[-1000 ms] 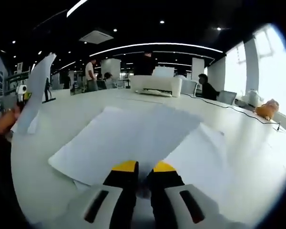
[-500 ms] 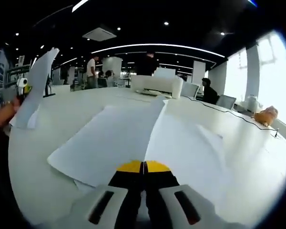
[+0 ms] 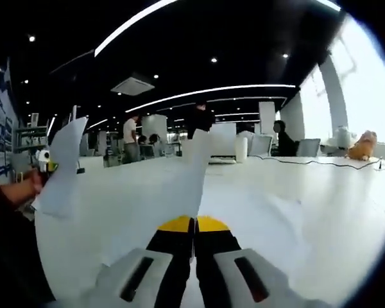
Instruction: Organize the stack of printing papers by aligning and flattening the scattered papers on the table
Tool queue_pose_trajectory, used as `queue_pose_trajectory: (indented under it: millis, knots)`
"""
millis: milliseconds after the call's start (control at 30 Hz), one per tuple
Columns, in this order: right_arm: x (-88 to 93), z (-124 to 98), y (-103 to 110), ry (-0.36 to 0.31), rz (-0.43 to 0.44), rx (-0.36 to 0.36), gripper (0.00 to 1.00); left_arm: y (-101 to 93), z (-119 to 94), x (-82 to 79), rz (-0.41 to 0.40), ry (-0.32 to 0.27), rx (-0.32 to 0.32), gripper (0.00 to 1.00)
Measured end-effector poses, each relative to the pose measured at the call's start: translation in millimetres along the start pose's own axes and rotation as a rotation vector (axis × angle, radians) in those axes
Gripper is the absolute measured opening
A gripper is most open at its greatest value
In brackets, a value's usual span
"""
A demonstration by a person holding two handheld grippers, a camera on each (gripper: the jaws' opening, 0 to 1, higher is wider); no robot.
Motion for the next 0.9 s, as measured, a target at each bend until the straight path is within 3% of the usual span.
queue_pose_trajectory:
  millis: [267, 900]
  knots:
    - [-19.8, -4, 27, -0.114, 0.023, -0.06, 0.0, -0.9, 0, -0.2, 0.0, 0.0, 0.0, 0.06]
    - [-75.7, -9, 93, -0.258, -0.039, -0.183, 0.0, -0.8, 0, -0.8, 0.003, -0.002, 0.002, 0.06]
Point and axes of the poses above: the point that each gripper's makers call its tool centre point, and the gripper's own axes: z roughly forward along the fingers, y roughly to its left, x roughly out of its underside, the point moved 5 cm from there along -z, roughly backward along the fingers, and after that the axes turned 6 degrees about z, right-handed, at the moved point
